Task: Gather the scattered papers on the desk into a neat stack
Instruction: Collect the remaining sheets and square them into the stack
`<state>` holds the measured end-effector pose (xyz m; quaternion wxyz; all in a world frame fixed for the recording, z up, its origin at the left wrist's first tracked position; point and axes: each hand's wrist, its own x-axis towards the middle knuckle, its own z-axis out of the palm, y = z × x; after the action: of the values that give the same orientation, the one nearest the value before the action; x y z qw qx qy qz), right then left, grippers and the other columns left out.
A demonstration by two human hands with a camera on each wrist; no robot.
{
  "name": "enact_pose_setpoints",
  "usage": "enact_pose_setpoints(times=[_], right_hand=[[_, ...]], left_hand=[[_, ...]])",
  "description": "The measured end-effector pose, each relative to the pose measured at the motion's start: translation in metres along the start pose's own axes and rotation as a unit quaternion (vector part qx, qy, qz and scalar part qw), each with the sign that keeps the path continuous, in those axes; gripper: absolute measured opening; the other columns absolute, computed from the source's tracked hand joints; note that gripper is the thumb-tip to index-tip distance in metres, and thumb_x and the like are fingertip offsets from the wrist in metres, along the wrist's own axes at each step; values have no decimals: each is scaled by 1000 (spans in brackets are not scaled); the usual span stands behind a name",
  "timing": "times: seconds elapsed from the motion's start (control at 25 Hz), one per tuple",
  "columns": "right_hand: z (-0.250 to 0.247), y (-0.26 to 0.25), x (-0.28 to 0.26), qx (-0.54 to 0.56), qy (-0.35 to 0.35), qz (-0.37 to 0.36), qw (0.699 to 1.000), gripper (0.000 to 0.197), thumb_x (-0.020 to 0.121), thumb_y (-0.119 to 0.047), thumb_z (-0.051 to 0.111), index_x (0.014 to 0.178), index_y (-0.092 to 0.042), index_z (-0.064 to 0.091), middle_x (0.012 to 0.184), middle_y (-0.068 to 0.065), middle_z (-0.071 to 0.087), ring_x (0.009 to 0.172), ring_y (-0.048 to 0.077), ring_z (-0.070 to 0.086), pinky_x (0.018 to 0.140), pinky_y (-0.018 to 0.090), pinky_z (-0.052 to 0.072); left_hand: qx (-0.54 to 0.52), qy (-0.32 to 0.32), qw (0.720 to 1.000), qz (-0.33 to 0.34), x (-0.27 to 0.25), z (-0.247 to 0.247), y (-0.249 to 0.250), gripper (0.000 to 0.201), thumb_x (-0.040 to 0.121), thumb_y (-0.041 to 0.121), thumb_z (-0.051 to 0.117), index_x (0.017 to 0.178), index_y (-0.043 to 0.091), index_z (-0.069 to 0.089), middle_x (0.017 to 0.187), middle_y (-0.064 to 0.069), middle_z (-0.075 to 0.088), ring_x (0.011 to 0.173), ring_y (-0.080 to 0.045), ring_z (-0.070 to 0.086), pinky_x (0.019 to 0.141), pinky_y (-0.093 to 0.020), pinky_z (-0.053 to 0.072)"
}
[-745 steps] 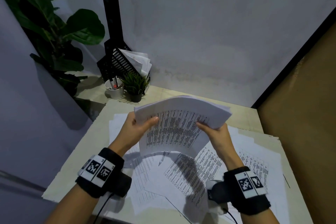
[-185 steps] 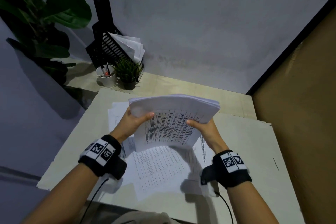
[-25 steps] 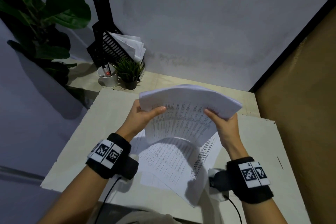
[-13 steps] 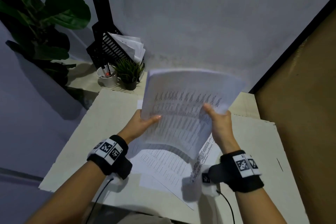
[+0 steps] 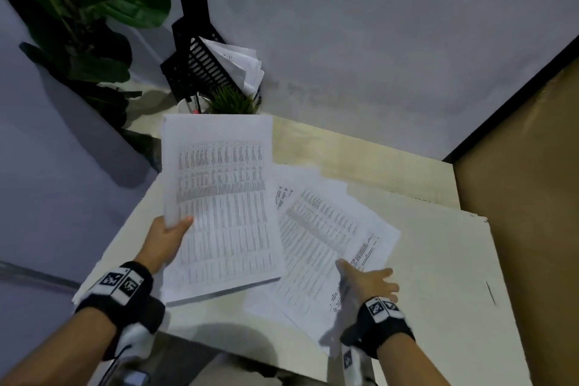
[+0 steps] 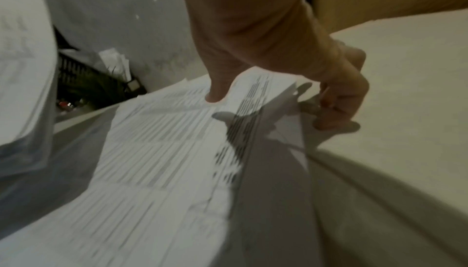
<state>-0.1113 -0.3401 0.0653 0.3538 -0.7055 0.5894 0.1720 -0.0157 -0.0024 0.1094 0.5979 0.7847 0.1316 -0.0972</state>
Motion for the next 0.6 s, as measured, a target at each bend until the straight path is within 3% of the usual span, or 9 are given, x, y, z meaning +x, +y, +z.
enact_pose_setpoints(times=[0.08, 0.16, 0.24, 0.32, 0.44, 0.52, 0.6], right_hand=[[25, -6, -4, -5, 6, -19, 1000, 125, 65, -47, 77, 146, -12, -11, 150, 25, 5, 133, 45, 23, 103, 55, 33], [45, -11, -2, 28, -1, -36, 999, 121, 66, -31, 81, 145, -12, -10, 148, 25, 18, 127, 45, 36, 99, 56, 40], [57, -12, 4, 68, -7, -39, 997, 105, 66, -22, 80, 141, -10, 7, 137, 25, 42, 117, 43, 50, 96, 57, 42], [59, -11, 5, 45, 16, -45, 998, 75, 69, -21, 77, 127, -2, 33, 122, 25, 55, 109, 40, 55, 93, 52, 45], [56, -15, -2, -50, 63, -52, 995, 45, 74, -21, 72, 110, -2, 55, 122, 19, 51, 112, 35, 47, 82, 35, 44], [55, -17, -7, -51, 56, -47, 996, 52, 73, -16, 73, 118, -5, 50, 129, 19, 40, 114, 36, 43, 82, 38, 44], [55, -17, -4, -7, 24, -58, 998, 63, 72, -12, 74, 123, -1, 39, 126, 24, 45, 108, 38, 52, 78, 40, 48]], left_hand=[[14, 12, 1000, -15, -3, -12, -9, 31, 91, 13, 50, 117, -4, 54, 103, -11, 59, 94, -25, 57, 82, -35, 44], [20, 10, 999, -29, -4, -18, -18, 31, 91, 13, 51, 116, -4, 55, 103, -12, 60, 95, -28, 59, 82, -35, 45], [23, 6, 999, -45, -7, -21, -24, 30, 91, 14, 51, 115, -3, 56, 102, -13, 61, 94, -30, 60, 82, -36, 46], [22, 3, 998, -55, -7, -22, -30, 29, 91, 14, 50, 115, -1, 56, 101, -13, 61, 91, -28, 59, 80, -35, 46], [9, 0, 998, -55, -8, -22, -30, 29, 91, 13, 49, 116, -1, 55, 103, -12, 60, 91, -26, 58, 78, -34, 45], [6, 4, 998, -55, -8, -23, -30, 29, 92, 12, 49, 117, -2, 54, 104, -11, 59, 90, -25, 57, 79, -34, 45], [2, 6, 998, -56, -6, -25, -31, 31, 91, 13, 49, 118, -2, 54, 105, -12, 59, 92, -27, 57, 81, -36, 45]])
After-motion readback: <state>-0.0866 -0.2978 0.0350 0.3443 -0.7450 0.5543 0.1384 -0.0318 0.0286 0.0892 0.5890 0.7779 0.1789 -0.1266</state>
